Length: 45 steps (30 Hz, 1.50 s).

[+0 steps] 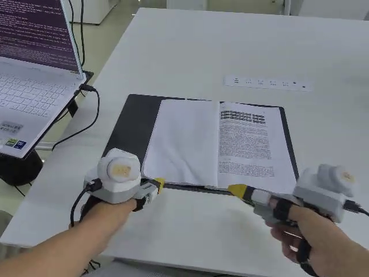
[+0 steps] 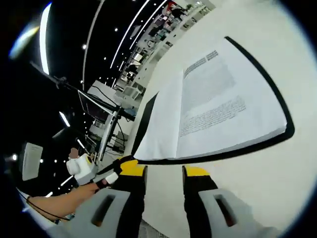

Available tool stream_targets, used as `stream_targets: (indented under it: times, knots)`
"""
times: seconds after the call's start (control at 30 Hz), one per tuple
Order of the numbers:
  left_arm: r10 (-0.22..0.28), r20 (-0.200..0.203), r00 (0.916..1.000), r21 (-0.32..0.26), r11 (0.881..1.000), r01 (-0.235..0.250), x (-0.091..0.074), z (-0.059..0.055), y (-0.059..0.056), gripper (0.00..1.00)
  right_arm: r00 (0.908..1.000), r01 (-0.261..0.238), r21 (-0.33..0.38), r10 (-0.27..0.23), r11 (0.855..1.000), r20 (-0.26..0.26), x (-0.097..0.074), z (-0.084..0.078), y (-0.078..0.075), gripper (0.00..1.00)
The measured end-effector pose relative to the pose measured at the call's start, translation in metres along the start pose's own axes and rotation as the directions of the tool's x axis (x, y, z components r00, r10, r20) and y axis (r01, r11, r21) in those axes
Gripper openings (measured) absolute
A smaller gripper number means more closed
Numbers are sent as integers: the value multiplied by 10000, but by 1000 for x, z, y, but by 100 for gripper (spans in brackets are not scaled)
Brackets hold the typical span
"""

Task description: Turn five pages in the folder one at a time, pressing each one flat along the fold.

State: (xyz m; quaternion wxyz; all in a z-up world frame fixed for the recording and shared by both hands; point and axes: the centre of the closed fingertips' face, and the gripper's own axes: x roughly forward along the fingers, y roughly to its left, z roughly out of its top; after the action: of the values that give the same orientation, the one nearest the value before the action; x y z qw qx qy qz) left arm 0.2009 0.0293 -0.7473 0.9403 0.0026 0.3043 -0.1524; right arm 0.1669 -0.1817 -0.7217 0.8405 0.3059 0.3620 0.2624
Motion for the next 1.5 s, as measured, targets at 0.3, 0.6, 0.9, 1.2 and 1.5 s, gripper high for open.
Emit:
stream_targets:
  times: [0.3, 0.6, 0.9, 1.2, 1.5]
  knots:
    - [-64, 1123, 9937, 43, 10000, 60, -53, 31, -11, 59, 9747, 1557, -2756, -1023, 9486, 1987, -70, 46, -7, 67]
    - [287, 2103, 9772, 206, 9992, -337, -84, 56, -18, 88, 9331, 2453, -3728, -1136, 8949, 3413, -102, 71, -3, 93]
    - [255, 2082, 9778, 387, 9987, -343, -103, 53, -27, 99, 9283, 2576, -3598, -1264, 8968, 3496, -122, 72, -13, 100]
    - [357, 2134, 9763, 330, 9985, -437, -111, 51, -31, 99, 9316, 2612, -3934, -1235, 8815, 3418, -125, 70, -13, 100]
    - [519, 2268, 9726, 274, 9978, -596, -115, 56, -29, 99, 9334, 2660, -4187, -1233, 8683, 3371, -126, 67, -15, 99]
